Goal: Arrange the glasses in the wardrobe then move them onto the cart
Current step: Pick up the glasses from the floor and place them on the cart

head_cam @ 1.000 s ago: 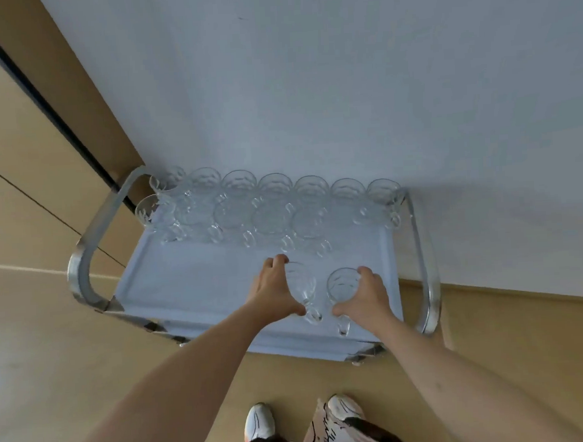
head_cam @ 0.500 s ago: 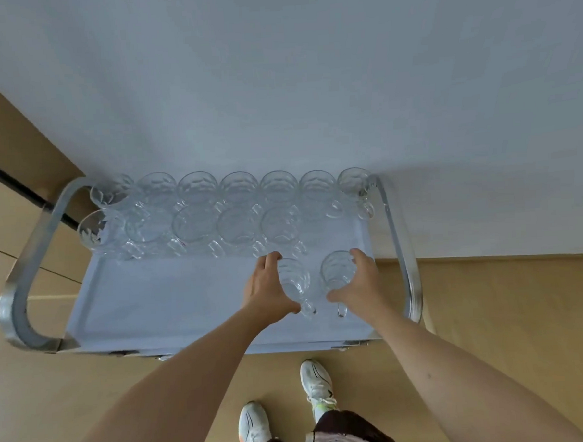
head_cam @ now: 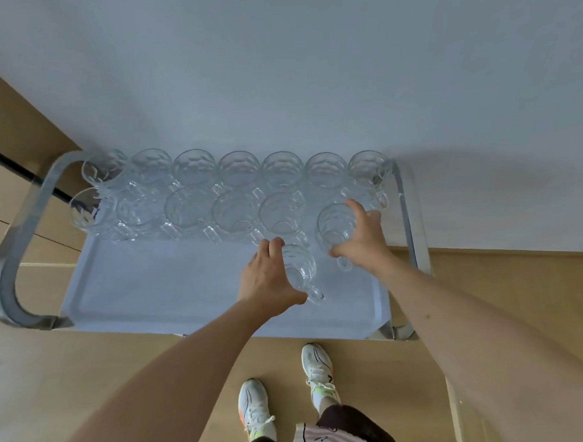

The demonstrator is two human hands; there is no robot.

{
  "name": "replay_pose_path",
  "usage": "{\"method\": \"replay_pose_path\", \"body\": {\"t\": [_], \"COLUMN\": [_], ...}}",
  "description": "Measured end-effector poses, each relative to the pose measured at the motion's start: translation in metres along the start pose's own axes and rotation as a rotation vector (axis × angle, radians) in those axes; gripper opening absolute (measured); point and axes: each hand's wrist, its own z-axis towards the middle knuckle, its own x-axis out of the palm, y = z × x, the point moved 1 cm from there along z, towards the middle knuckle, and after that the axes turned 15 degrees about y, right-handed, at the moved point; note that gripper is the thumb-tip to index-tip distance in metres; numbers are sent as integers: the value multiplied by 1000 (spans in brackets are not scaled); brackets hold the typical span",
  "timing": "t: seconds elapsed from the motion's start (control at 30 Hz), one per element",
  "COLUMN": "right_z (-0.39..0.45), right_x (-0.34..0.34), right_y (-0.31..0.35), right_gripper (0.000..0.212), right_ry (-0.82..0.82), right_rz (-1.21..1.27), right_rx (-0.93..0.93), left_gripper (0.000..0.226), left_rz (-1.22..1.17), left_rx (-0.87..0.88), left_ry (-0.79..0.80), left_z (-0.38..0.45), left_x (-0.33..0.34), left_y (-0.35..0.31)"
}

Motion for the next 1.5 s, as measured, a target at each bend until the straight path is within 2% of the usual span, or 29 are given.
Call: {"method": "replay_pose_path", "body": {"t": [0.43,0.77,0.9,0.97,1.1,1.13,1.2,1.37,1.5], "right_z": [26,16,-7,-23,-56,-62,-69,-70,-64], "right_x": [2,-5,1,6,22,27,38,66,85], "right_y": [6,11,15,13,2,1,0,9,18], "right_gripper": [114,124,129,121,79,71,66,96,123], "right_ry": [24,17,-59,-128,-297,-299,-202,51,126], "right_rz": [8,-33,-100,-97,-106,-102,-112,-244,-263], "right_rx": [-46,-30,-18,2,-60,-88,-122,-102,-80], "left_gripper": [109,110,111,111,111,111,114,129,122], "left_rz": [-14,-27,-37,-42,-108,-126,-144,-106,-71], "left_rx": [-24,-31,-31,-28,0,10,27,71,49], "left_ry": [-11,-11,-5,2,-2,-2,12,45,28], "left_z": [3,2,2,2,-1,-2,-6,-17,-28], "left_x": [3,4,3,3,6,6,7,4,-4], "left_y": [2,3,3,2,3,4,6,11,35]}}
